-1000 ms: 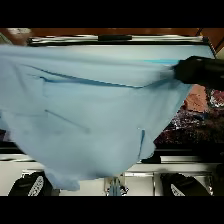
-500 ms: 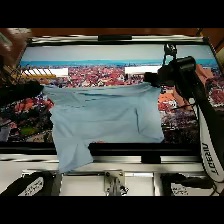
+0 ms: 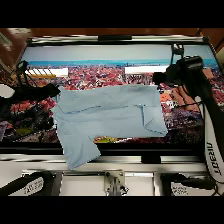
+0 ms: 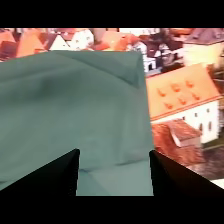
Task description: Fold the shirts.
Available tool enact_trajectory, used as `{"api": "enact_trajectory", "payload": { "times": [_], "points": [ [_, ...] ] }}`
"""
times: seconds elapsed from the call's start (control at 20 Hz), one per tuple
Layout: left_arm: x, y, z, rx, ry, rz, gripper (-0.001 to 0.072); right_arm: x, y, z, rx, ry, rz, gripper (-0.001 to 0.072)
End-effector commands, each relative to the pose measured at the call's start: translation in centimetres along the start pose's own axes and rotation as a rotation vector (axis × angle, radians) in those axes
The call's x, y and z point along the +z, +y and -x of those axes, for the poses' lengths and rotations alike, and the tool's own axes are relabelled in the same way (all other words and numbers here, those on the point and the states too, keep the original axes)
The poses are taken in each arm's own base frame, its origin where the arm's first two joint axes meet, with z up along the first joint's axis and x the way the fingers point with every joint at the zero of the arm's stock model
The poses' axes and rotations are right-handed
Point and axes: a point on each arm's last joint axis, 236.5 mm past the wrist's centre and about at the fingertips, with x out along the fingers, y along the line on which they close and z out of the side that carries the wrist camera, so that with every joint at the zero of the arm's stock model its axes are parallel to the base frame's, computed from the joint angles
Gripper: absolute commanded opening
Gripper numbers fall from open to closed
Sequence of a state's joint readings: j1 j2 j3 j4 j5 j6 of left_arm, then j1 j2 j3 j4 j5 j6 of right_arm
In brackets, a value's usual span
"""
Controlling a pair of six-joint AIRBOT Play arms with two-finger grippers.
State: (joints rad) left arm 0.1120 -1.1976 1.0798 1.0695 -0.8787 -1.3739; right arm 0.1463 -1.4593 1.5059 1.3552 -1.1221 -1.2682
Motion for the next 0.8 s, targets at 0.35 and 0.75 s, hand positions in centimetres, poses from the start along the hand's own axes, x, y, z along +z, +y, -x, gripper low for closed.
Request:
{"api": "enact_trajectory", "payload": {
  "times": [0.35,0.75],
  "points": [
    [-18.3,6.3,2.9,0.029,0.576,0.201,0.0485,-14.5,-9.7,2.7,0.061,0.462,-0.149,0.0546],
    [-20.7,6.1,-1.5,-0.009,0.556,0.215,0.0521,-13.5,-6.9,1.7,0.199,0.375,-0.236,0.0546]
  ]
}}
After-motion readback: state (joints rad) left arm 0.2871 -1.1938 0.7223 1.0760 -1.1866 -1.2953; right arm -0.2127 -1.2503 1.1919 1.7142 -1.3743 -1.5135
